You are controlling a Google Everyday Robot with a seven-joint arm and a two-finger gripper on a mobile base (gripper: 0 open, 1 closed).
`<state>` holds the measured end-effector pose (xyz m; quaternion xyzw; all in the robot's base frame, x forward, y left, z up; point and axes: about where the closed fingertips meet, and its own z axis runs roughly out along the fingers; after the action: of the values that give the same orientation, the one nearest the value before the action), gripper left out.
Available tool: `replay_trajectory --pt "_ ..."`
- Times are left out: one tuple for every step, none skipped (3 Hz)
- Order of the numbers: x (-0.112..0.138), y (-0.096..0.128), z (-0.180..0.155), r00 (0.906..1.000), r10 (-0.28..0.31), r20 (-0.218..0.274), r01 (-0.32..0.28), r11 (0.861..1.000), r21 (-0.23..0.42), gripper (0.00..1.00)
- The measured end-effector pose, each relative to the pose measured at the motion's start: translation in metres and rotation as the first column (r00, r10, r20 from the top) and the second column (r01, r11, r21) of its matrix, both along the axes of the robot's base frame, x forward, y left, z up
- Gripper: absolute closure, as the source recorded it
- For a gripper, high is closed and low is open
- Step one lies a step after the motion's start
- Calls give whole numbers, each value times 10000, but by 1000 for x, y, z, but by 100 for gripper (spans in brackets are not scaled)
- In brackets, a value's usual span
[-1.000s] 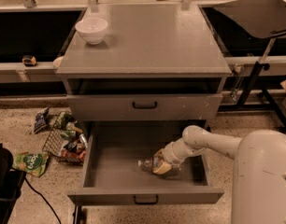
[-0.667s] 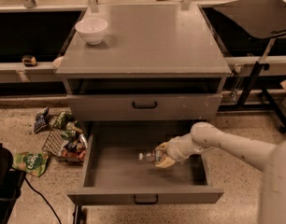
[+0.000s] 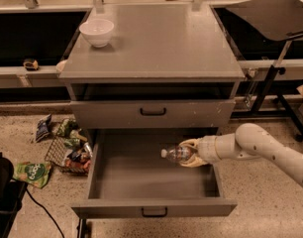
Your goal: Pick water bottle from middle drawer and place on counter
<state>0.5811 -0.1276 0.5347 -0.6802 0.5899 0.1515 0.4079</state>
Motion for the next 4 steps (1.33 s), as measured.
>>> replay_trajectory --pt "-2 -3 0 10000 36 69 -36 10000 1 100" --pt "-4 1 7 9991 392 186 -404 9965 731 100" --pt "-8 -17 71 9899 894 1096 -1073 9795 1705 100" --pt "-30 -43 150 9692 1318 2079 -1727 9660 1926 100"
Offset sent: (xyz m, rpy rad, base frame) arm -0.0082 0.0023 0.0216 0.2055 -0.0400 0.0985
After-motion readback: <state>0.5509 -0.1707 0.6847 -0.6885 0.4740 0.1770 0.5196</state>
